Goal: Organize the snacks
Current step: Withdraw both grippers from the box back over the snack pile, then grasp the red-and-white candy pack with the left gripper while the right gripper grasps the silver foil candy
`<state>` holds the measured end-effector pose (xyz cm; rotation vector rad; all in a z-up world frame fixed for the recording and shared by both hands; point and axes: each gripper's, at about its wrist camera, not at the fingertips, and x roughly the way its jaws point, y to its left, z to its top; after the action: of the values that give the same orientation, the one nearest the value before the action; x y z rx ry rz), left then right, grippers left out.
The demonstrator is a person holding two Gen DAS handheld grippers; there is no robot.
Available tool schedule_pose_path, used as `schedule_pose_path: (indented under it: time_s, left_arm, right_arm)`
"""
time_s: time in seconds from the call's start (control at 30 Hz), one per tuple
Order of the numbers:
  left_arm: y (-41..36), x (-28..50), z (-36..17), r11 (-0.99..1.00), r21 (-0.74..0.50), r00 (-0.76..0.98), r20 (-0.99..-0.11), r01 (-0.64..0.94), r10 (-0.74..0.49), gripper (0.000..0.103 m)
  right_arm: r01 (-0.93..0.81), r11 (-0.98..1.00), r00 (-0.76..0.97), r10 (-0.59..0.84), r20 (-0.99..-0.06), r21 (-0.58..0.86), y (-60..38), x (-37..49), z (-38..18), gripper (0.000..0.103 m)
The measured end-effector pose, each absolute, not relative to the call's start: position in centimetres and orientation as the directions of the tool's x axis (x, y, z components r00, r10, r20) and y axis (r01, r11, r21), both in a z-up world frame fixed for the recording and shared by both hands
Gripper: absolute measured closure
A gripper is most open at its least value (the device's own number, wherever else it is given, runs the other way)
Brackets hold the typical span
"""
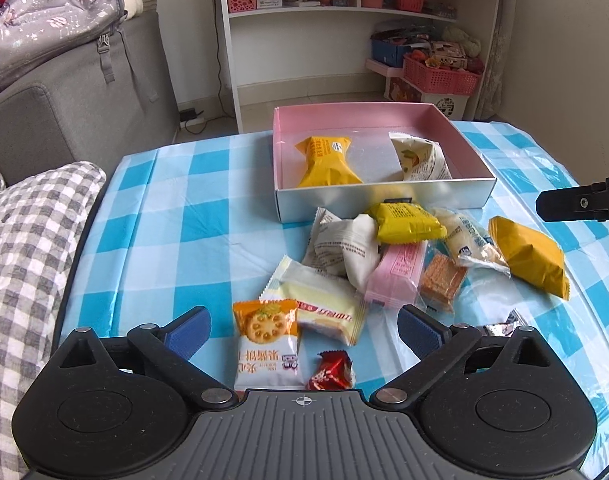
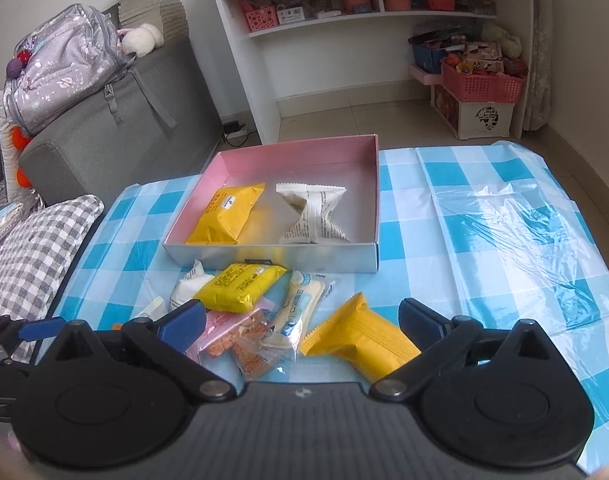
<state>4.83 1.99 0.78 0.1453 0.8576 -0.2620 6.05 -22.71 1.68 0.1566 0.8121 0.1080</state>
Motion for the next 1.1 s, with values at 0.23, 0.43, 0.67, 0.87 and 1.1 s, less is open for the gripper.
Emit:
schedule_pose_path:
  time_s: [0.23,0.43,0.67,0.87,1.1]
  left_arm:
    - [3.1,2.9,-0.3,0.95,0.022,0.606,-0.775,0.311,-0.181,0.002]
    - [4.0,1.4,-1.1,0.947,0.029,0.61,-0.771,0.321,-0.183,0.002]
    - [5.4,-0.1,-2.6,0.95,0.032,0.608,-0.775,0.309,-0.172,0.002]
    - [6.1,-0.9,-3.8,0.943,0.021,0.589,-0.786,0.331,-0.189,0.002]
    - [5.9,-1.3,-5.1,0.918,-0.001,0.555,-0.796,0.397,-0.241,0.002]
  right_arm:
    - [-0.071,0.991,0.648,0.134,-0.75,0.117,-22.3,4.1,-0.2,0.0]
    - [-0.058,0.994,0.635,0.108,-0.765,0.092,-22.3,2.6,-1.4,0.0]
    - [-0.064,0.996,0.635,0.093,-0.767,0.067,-22.8,1.1,-2.7,0.0]
    - [-0.076,0.997,0.611,0.065,-0.789,0.023,-22.5,0.6,-4.2,0.0]
    - [-0.2,0.98,0.608,0.116,-0.785,-0.011,-20.6,0.4,-5.6,0.0]
